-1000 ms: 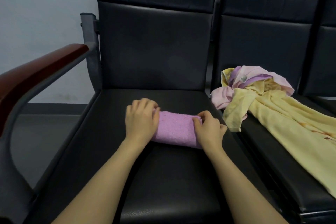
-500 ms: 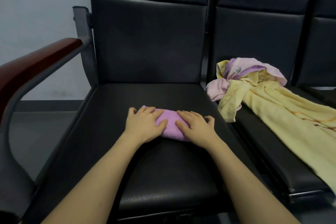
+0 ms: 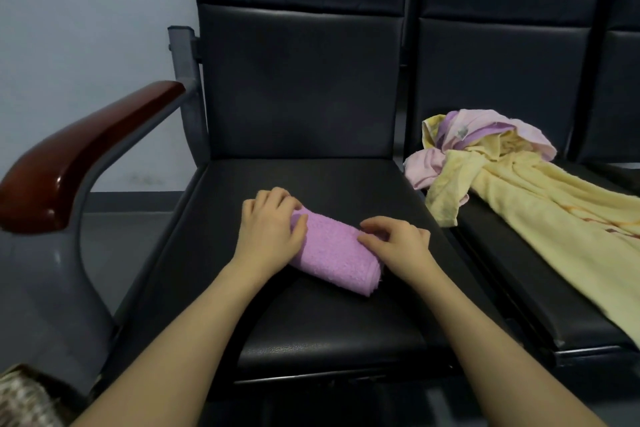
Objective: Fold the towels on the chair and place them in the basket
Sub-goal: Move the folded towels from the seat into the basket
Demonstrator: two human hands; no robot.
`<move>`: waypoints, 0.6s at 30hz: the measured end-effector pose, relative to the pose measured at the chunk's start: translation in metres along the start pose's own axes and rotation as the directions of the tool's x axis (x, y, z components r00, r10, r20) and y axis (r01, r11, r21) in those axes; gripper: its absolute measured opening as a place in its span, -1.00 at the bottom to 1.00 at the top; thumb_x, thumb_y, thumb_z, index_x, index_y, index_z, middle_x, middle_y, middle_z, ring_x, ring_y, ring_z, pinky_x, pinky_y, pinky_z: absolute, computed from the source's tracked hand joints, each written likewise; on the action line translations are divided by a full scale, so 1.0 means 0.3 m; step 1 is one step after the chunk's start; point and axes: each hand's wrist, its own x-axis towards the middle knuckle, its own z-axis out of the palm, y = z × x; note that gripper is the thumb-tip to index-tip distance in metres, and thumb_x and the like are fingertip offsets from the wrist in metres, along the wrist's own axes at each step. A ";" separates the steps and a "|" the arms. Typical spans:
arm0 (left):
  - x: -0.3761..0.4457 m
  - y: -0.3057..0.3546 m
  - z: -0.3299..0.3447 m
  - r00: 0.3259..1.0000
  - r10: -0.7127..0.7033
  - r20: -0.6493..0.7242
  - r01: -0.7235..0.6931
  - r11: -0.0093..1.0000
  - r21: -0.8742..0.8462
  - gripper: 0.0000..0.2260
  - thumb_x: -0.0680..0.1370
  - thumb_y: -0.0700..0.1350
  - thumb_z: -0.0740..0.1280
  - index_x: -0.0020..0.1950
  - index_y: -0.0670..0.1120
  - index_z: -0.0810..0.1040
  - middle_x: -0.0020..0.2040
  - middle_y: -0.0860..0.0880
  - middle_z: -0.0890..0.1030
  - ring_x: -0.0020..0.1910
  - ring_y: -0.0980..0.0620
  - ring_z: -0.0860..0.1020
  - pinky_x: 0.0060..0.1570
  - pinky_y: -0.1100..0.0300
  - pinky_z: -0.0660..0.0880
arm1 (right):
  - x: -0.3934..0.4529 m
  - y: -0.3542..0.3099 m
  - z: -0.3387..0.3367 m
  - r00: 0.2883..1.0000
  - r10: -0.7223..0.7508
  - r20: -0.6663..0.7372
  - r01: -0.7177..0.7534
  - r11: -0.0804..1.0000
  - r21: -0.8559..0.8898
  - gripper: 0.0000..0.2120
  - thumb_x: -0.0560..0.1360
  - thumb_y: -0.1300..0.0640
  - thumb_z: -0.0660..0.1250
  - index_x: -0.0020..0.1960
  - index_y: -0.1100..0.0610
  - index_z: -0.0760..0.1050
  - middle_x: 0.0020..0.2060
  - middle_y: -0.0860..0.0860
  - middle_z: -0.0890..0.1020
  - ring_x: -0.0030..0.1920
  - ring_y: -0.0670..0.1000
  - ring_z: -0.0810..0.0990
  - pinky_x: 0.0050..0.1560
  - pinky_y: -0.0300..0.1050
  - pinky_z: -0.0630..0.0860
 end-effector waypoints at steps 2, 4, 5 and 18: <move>-0.005 -0.005 0.011 0.995 -0.065 0.070 0.062 0.997 0.047 -0.75 0.61 0.00 0.19 0.17 -0.05 0.58 0.17 0.02 0.48 0.18 0.01 0.40 0.18 0.13 0.19 | -0.004 -0.002 0.014 0.999 0.028 0.016 -0.028 0.999 -0.016 -0.70 0.56 -0.09 0.26 0.28 -0.12 0.48 0.09 -0.15 0.62 0.16 -0.11 0.51 0.10 -0.12 0.09; -0.010 -0.020 0.022 0.988 -0.120 0.096 0.119 0.993 0.015 -0.74 0.60 0.02 0.21 0.19 -0.02 0.60 0.18 0.03 0.46 0.17 0.02 0.40 0.18 0.13 0.21 | -0.004 -0.007 0.023 0.998 0.043 0.046 -0.041 0.998 -0.044 -0.64 0.57 -0.09 0.24 0.35 -0.11 0.41 0.14 -0.12 0.60 0.21 -0.09 0.49 0.14 -0.10 0.10; -0.010 -0.024 0.023 0.985 -0.144 0.092 0.145 0.989 -0.006 -0.74 0.59 0.03 0.23 0.19 0.00 0.61 0.18 0.03 0.46 0.17 0.02 0.40 0.17 0.13 0.22 | -0.003 -0.012 0.026 0.997 0.044 0.061 -0.040 0.997 -0.064 -0.63 0.57 -0.09 0.22 0.37 -0.11 0.39 0.17 -0.12 0.59 0.23 -0.07 0.48 0.17 -0.09 0.10; -0.019 -0.068 -0.002 0.897 -0.231 0.377 0.245 0.970 0.011 -0.62 0.59 0.13 0.13 0.42 0.30 0.30 0.25 -0.08 0.47 0.24 -0.11 0.40 0.26 0.04 0.22 | -0.026 -0.060 0.021 0.972 -0.080 0.221 0.103 0.991 -0.091 -0.72 0.58 0.08 0.21 0.26 -0.08 0.24 -0.06 -0.19 0.51 0.09 -0.04 0.50 0.25 -0.02 0.13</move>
